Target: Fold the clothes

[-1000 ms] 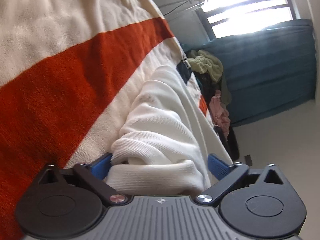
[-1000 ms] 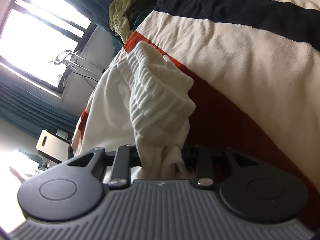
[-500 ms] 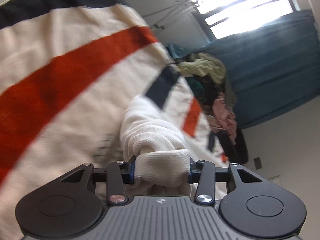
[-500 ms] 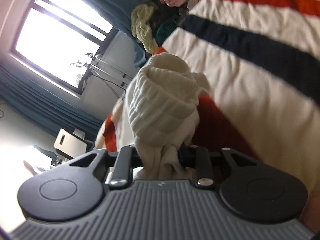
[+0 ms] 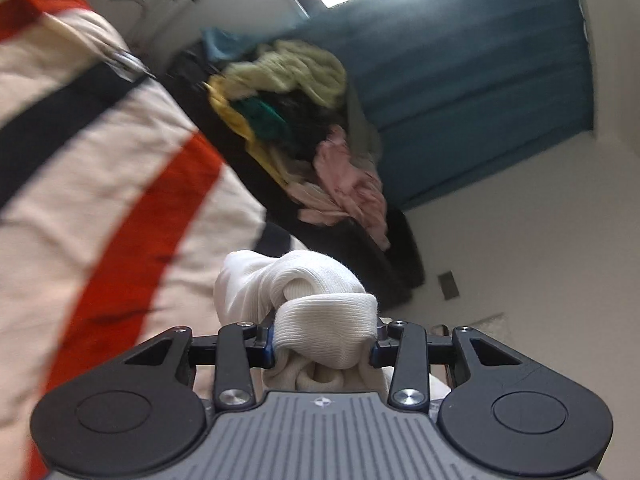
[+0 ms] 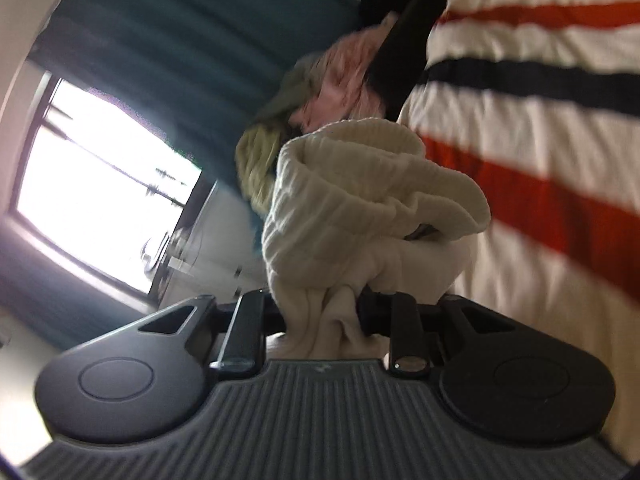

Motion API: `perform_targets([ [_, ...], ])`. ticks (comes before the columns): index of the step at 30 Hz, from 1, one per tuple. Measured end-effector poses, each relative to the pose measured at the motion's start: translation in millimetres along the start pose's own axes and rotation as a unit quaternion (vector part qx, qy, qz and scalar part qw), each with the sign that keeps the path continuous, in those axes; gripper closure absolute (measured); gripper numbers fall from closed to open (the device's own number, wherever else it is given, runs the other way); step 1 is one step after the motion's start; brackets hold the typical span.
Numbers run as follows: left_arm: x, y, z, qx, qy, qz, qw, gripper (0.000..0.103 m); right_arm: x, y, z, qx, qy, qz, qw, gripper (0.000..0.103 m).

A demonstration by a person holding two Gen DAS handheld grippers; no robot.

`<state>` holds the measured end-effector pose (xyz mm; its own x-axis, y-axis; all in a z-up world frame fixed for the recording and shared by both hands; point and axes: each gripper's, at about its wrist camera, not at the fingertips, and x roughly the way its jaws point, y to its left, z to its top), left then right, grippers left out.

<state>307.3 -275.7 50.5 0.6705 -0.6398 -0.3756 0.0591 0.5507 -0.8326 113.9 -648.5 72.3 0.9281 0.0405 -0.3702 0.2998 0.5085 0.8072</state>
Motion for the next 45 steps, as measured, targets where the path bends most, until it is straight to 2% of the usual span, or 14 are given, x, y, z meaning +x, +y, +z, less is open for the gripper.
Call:
perform_targets([
  [3,58.3,1.7,6.1,0.017,0.010,-0.020,0.9996,0.062,31.4,-12.4,26.2,-0.015,-0.031,-0.004,0.999,0.074],
  [5,88.5,19.1,0.8,0.034,0.008,-0.042,0.9985,0.062,49.0,-29.6,31.0,-0.017,-0.050,-0.001,0.999,0.074],
  [7,112.4,45.9,-10.1,0.044,0.027,-0.039,0.9979,0.061,65.9,-57.8,22.6,0.004,-0.069,-0.004,0.998,0.074],
  [12,135.5,99.3,-44.1,0.061,0.062,-0.015,0.9961,0.058,81.1,-148.8,-40.9,0.091,-0.064,-0.058,0.992,0.074],
  [14,135.7,100.8,-55.6,0.112,0.059,0.004,0.9920,0.053,80.3,-188.2,-69.1,0.146,-0.050,-0.069,0.986,0.070],
  [17,132.7,99.1,-66.3,0.160,0.060,0.026,0.9849,0.043,73.6,-216.3,-88.7,0.193,-0.057,-0.047,0.978,0.068],
  [23,93.6,71.2,-67.3,0.214,0.090,0.066,0.9705,0.041,41.5,-165.3,-63.6,0.172,-0.011,-0.151,0.973,0.064],
  [25,67.3,51.8,-68.3,0.242,0.088,0.072,0.9637,0.041,21.3,-141.2,-58.3,0.142,-0.005,-0.161,0.977,0.065],
  [36,-121.6,-71.5,-88.0,0.355,0.026,0.046,0.9332,0.019,-102.7,-11.5,-55.0,-0.064,-0.006,-0.116,0.991,0.064],
  [38,-155.4,-90.2,-94.9,0.369,0.018,0.046,0.9282,0.011,-122.9,11.8,-61.7,-0.103,-0.005,-0.102,0.989,0.064],
  [41,-200.8,-111.8,-107.8,0.390,0.010,0.047,0.9196,0.009,-158.6,48.4,-79.5,-0.176,-0.016,-0.093,0.980,0.064],
  [42,-214.6,-116.9,-112.8,0.397,0.008,0.047,0.9164,0.001,-169.3,57.4,-87.0,-0.199,-0.020,-0.092,0.976,0.063],
  [44,-243.7,-124.5,-124.0,0.417,-0.005,0.042,0.9079,0.000,-190.2,73.2,-103.2,-0.237,-0.033,-0.086,0.967,0.055],
  [45,-257.6,-126.2,-130.2,0.429,-0.014,0.039,0.9026,0.000,-200.2,78.2,-112.1,-0.249,-0.043,-0.082,0.964,0.040],
])
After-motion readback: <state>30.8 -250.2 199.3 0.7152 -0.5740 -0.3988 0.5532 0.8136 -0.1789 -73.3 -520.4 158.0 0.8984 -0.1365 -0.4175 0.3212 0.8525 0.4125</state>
